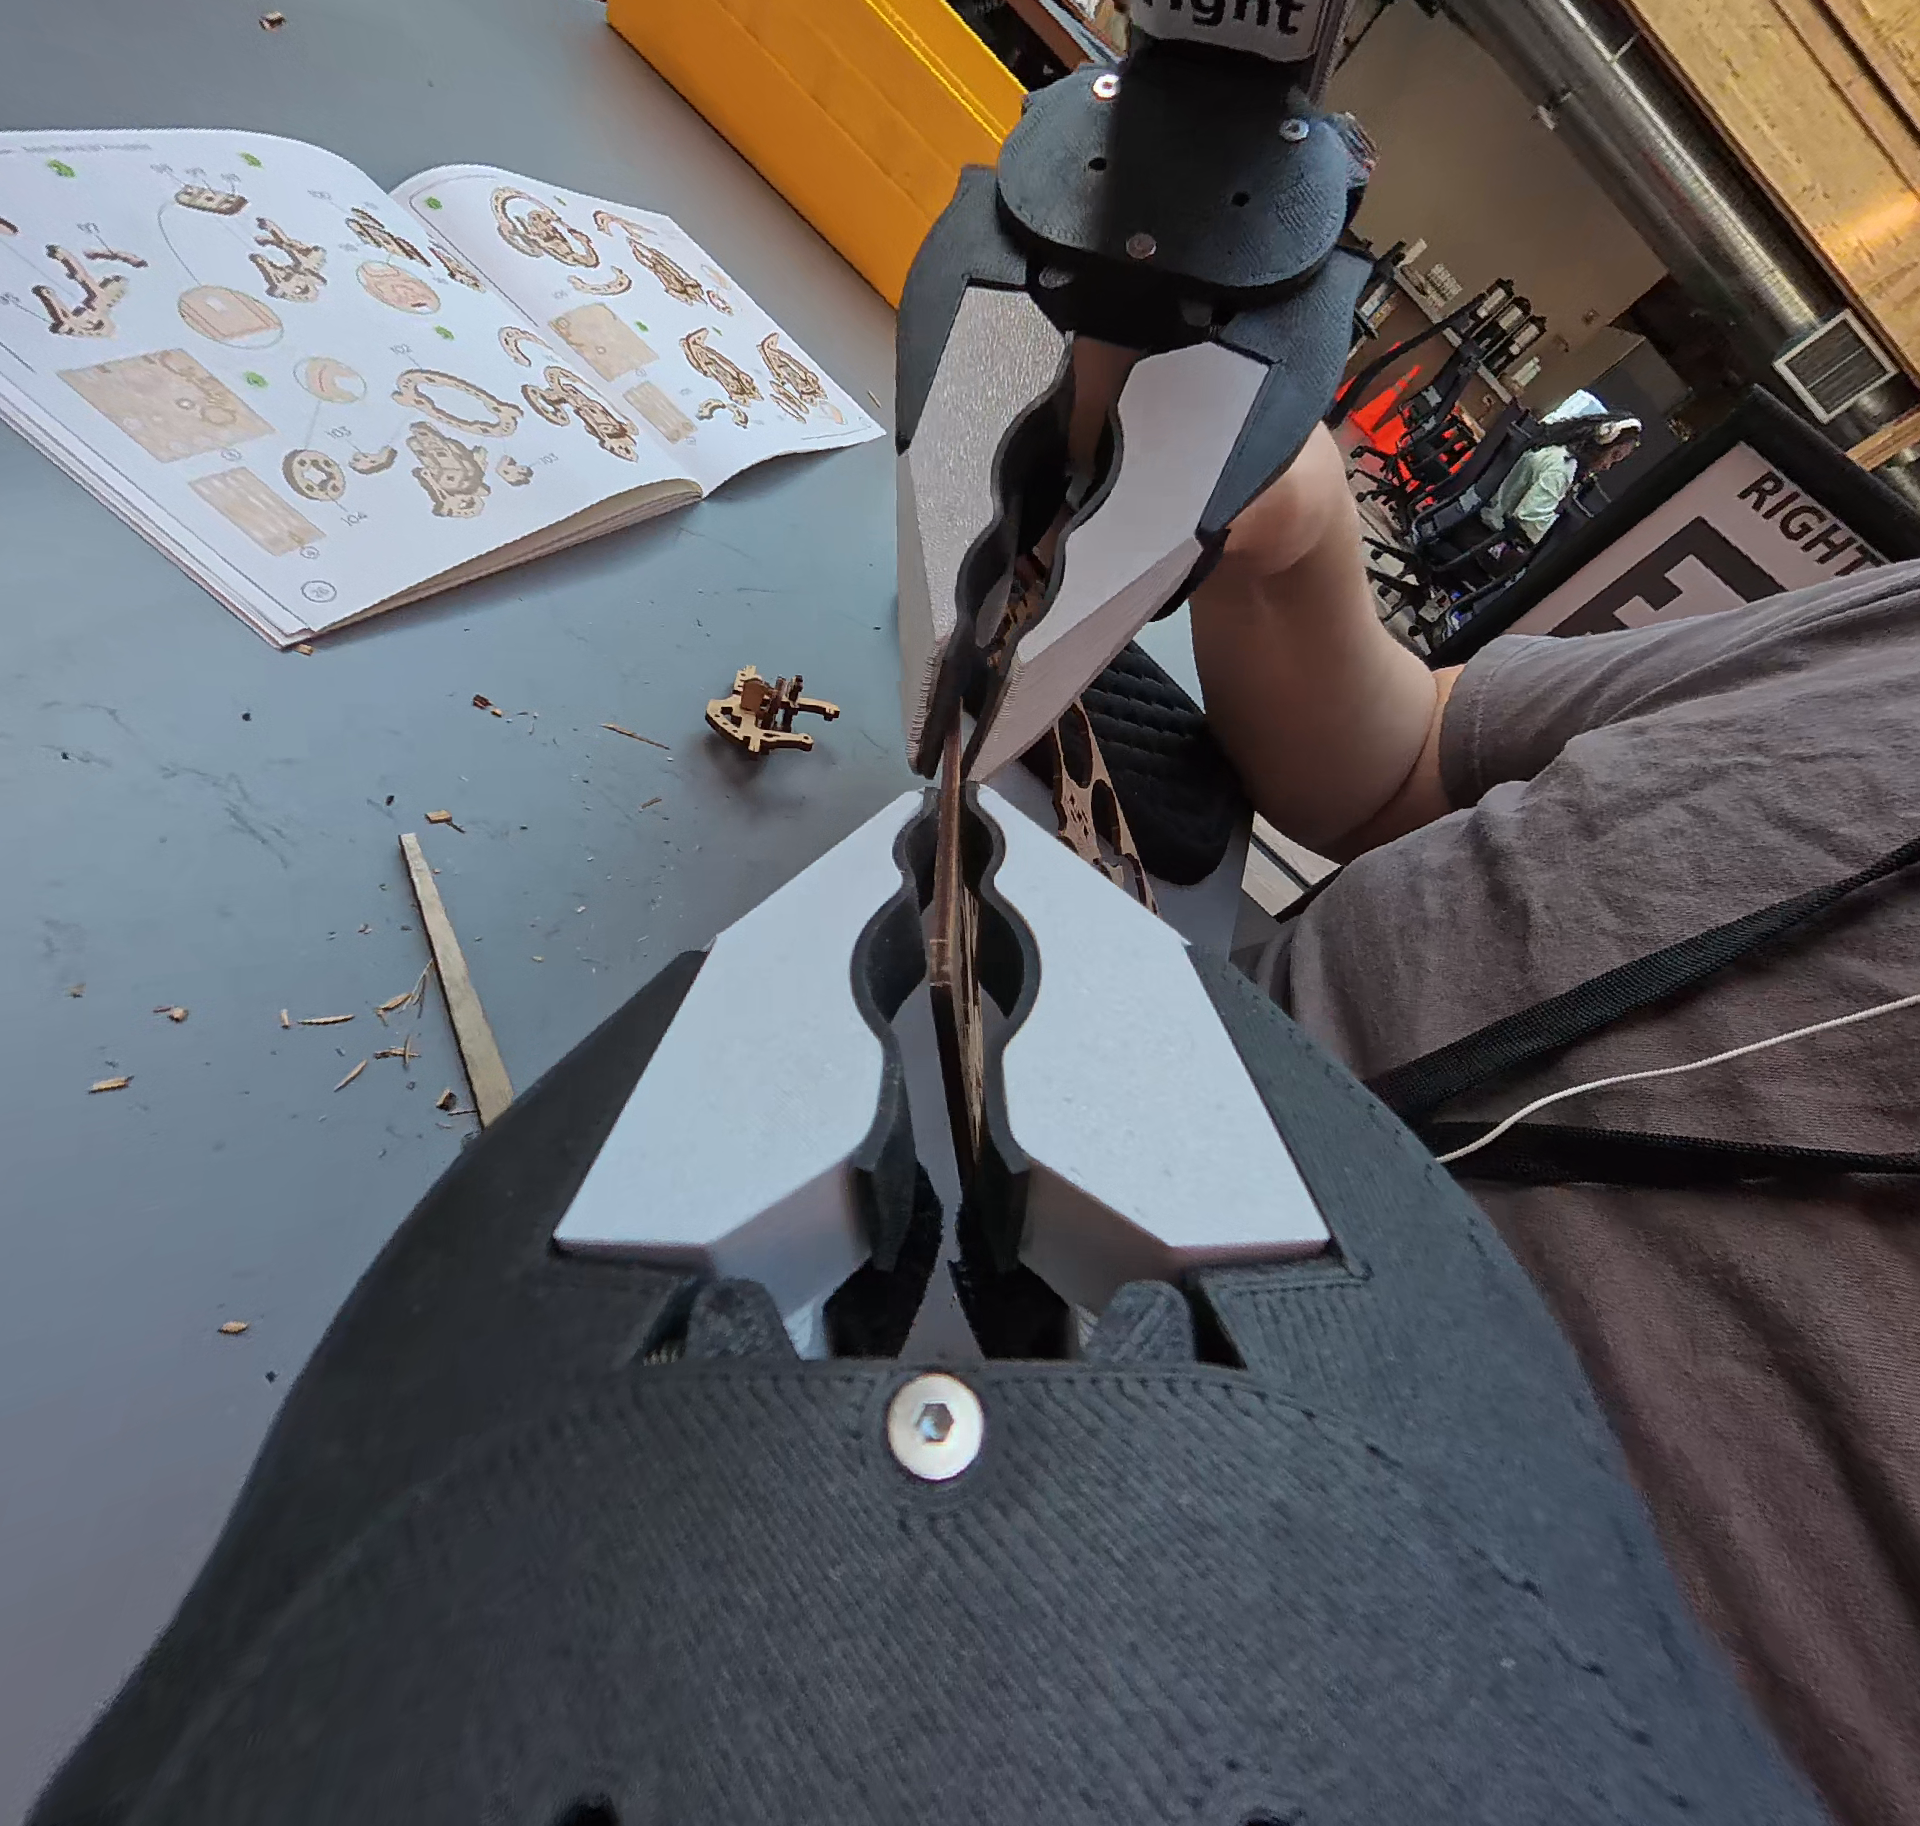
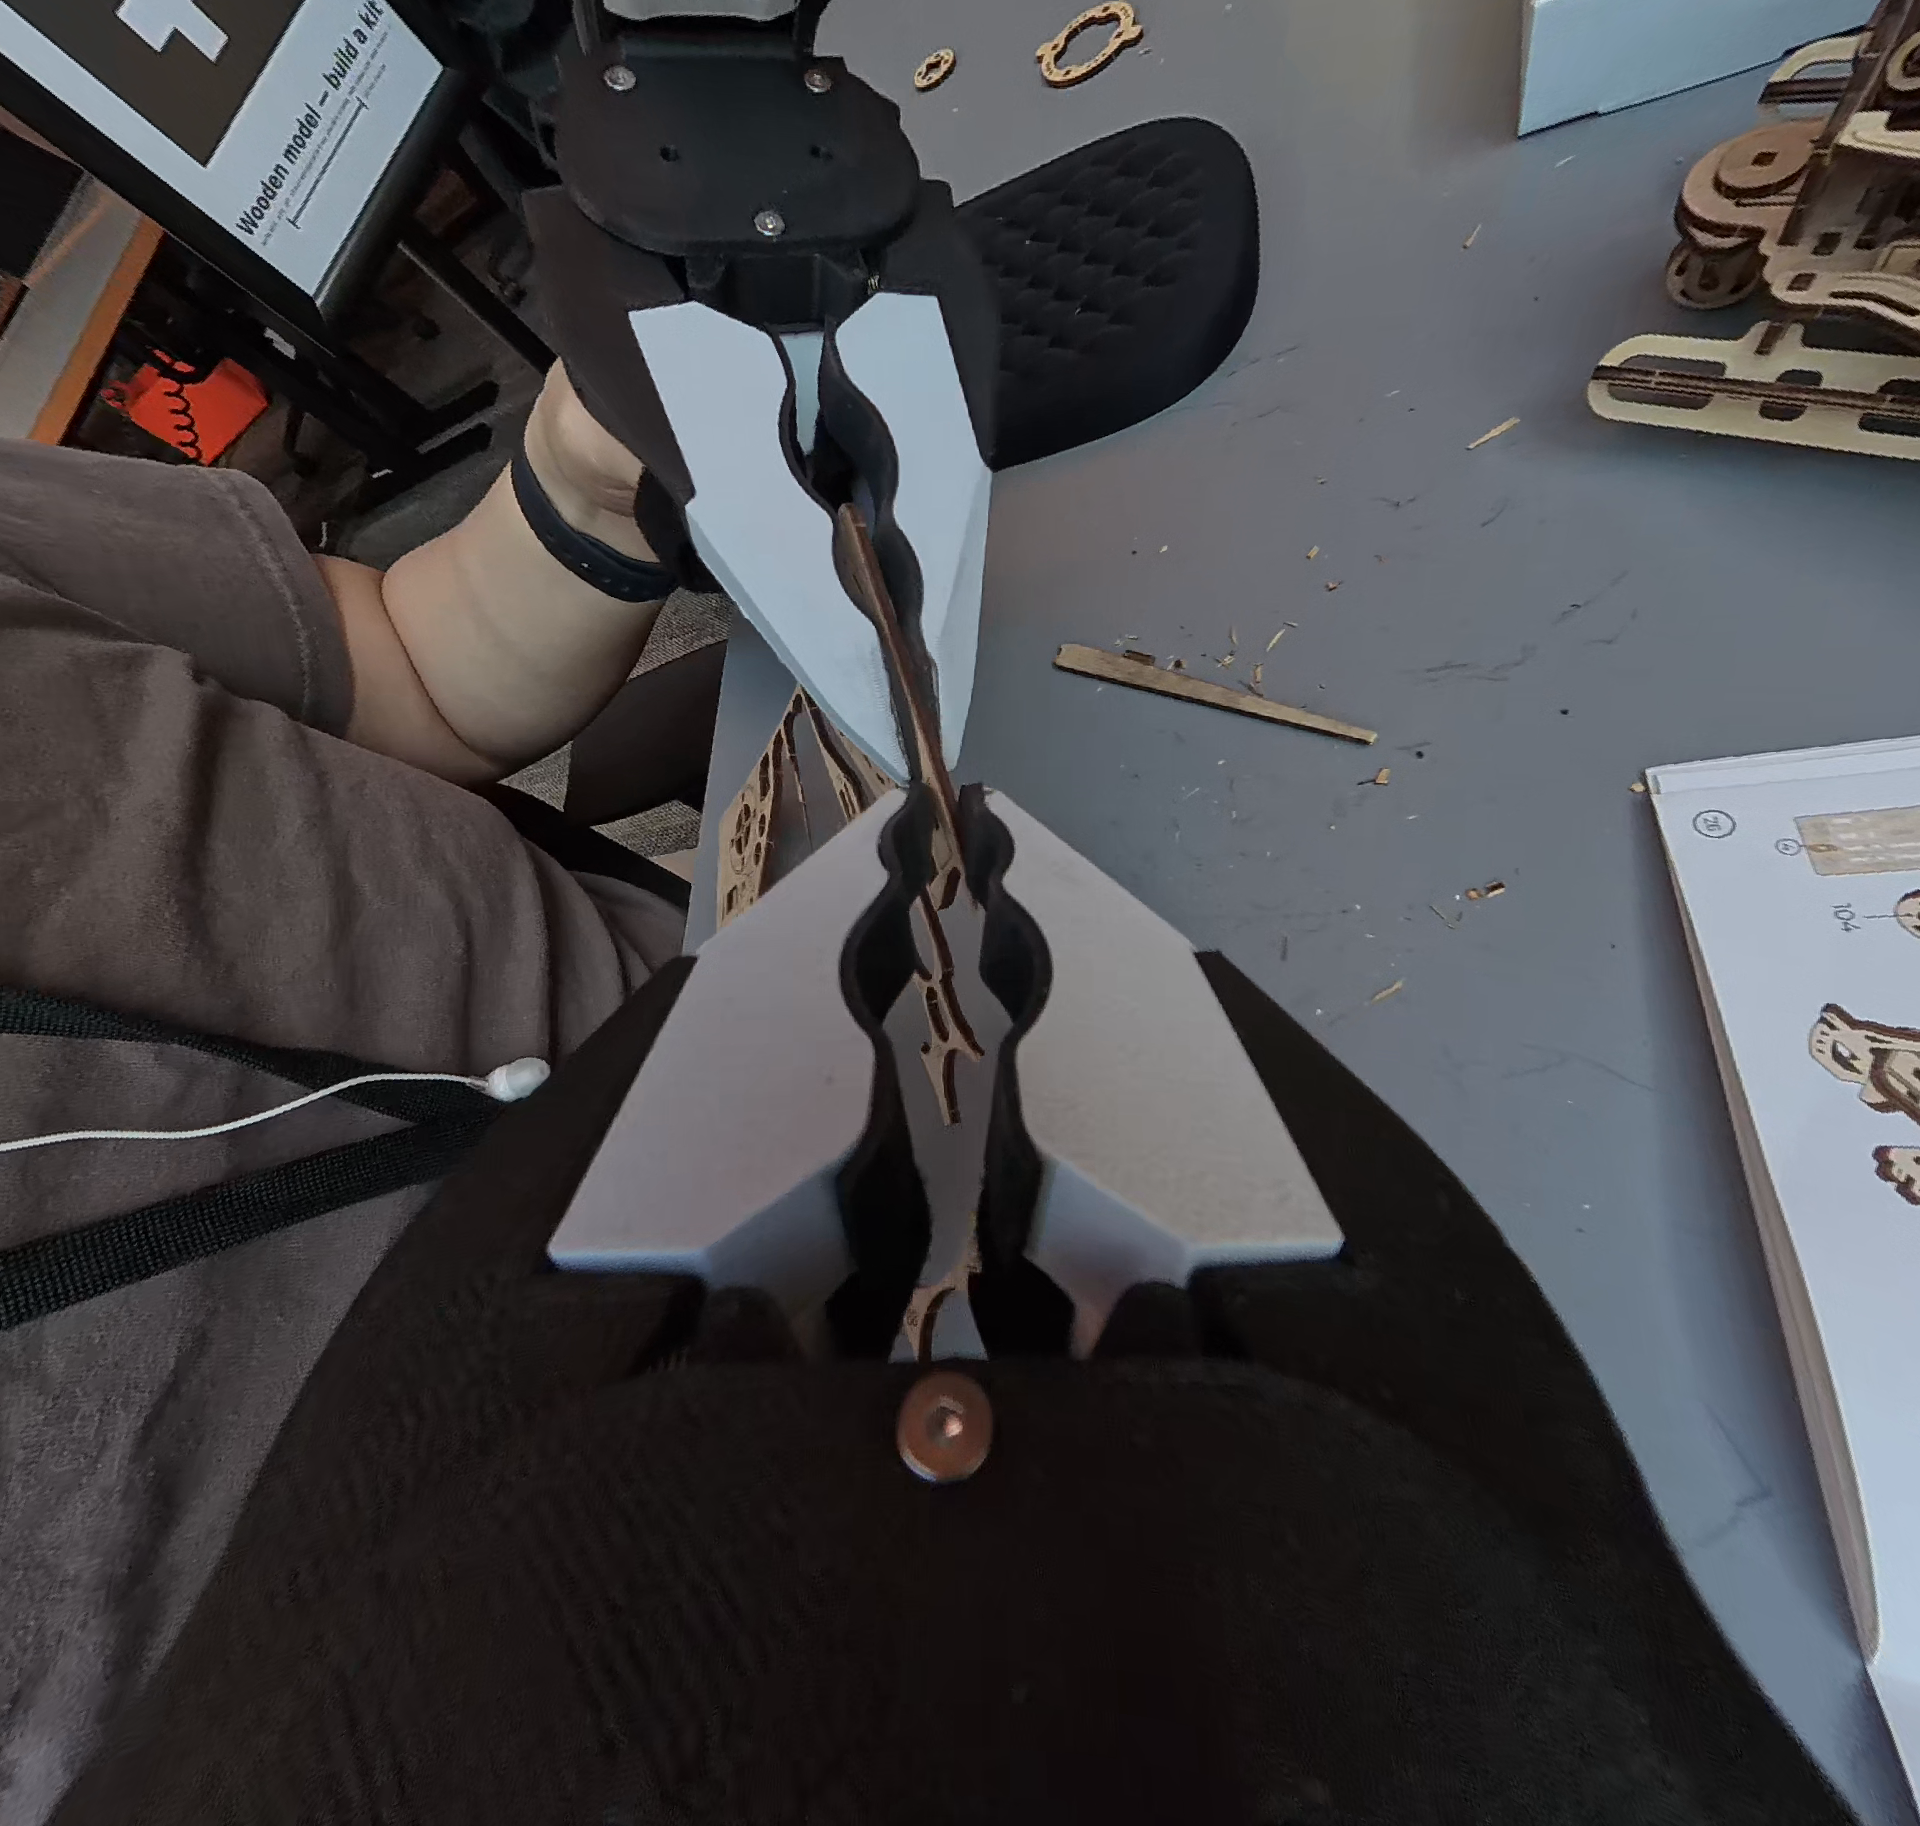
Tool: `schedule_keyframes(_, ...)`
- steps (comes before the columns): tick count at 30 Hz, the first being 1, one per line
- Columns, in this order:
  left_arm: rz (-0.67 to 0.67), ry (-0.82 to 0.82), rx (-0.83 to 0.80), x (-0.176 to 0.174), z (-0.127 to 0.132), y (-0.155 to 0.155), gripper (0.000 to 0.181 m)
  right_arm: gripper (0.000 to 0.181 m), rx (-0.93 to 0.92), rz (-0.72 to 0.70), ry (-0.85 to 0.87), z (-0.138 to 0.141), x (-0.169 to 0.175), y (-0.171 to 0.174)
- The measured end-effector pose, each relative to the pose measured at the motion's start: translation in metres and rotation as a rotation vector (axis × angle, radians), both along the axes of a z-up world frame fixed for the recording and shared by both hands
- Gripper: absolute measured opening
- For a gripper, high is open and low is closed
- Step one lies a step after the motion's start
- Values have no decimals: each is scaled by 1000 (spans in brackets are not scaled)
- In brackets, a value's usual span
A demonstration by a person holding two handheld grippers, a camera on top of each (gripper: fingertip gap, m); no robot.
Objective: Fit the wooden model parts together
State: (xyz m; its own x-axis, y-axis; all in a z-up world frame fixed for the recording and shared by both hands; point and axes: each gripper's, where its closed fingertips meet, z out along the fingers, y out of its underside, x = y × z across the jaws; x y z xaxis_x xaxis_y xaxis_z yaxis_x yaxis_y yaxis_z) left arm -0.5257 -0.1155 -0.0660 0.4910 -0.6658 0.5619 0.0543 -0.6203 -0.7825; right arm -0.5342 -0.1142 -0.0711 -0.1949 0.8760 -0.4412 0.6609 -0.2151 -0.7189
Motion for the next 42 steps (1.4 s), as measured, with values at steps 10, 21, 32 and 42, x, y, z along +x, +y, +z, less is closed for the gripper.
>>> schedule_keyframes(10,34,71,-11,-5,-13,3,0,6,162,-10,-43,-14,-5,4)
schedule_keyframes(21,79,-168,6,-29,12,17,31,2,-164,-73,72,12,-6,14)
schedule_keyframes(32,397,-38,63,-65,15,4,55,1,-259,-200,190,20,-10,21)
schedule_keyframes(42,-71,375,143,-38,27,-5,33,1,-190,-96,174,16,-16,-7)
